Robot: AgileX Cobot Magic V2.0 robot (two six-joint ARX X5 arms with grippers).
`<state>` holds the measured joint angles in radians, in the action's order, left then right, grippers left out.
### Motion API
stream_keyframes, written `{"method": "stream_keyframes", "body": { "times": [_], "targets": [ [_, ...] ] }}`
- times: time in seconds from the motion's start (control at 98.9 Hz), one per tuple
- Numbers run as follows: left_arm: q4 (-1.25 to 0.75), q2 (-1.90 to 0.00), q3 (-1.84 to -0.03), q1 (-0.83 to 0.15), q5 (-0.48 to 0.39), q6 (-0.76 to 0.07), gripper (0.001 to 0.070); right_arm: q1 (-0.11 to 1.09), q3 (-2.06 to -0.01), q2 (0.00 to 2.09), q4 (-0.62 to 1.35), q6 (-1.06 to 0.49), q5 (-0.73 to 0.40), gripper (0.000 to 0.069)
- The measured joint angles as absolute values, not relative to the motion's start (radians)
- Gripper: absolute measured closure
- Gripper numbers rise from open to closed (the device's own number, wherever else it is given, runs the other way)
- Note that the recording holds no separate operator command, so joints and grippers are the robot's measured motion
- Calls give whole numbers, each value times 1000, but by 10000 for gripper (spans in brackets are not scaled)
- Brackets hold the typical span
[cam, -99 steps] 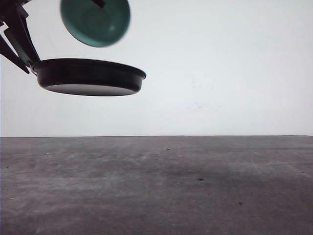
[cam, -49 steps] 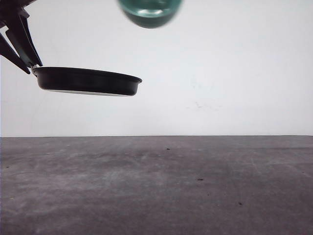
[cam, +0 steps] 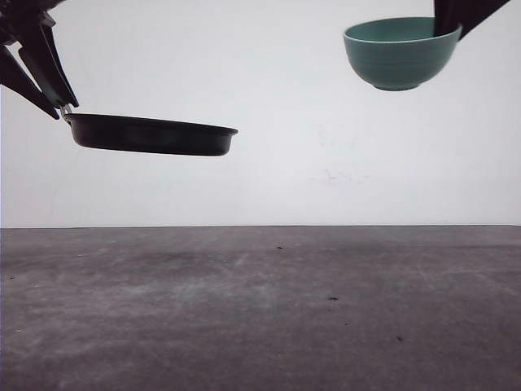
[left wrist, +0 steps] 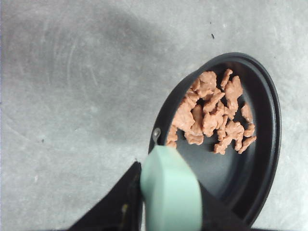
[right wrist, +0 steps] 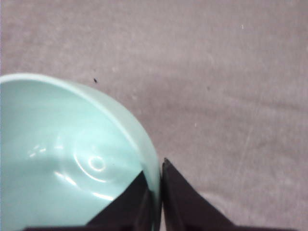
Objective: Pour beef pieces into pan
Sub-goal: 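Carry the empty bowl back and lower it onto the table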
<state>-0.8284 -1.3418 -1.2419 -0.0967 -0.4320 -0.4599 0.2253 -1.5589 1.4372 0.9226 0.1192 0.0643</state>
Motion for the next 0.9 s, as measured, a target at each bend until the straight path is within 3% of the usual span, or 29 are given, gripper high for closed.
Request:
{"method": "stream_keyframes", "body": {
  "times": [0.334, 0.698, 0.9],
  "targets": [
    [-809, -1372, -1242, -123, -426, -460, 653, 196, -1559, 1439, 937, 128, 67, 677],
    [-784, -1376, -1242, -142, -443, -461, 653, -24, -1561, 1637, 1063, 127, 76, 677],
    [-782, -1376, -1242, -142, -472, -466, 653, -74, -1561, 1711, 1058, 130, 77, 677]
  ]
}}
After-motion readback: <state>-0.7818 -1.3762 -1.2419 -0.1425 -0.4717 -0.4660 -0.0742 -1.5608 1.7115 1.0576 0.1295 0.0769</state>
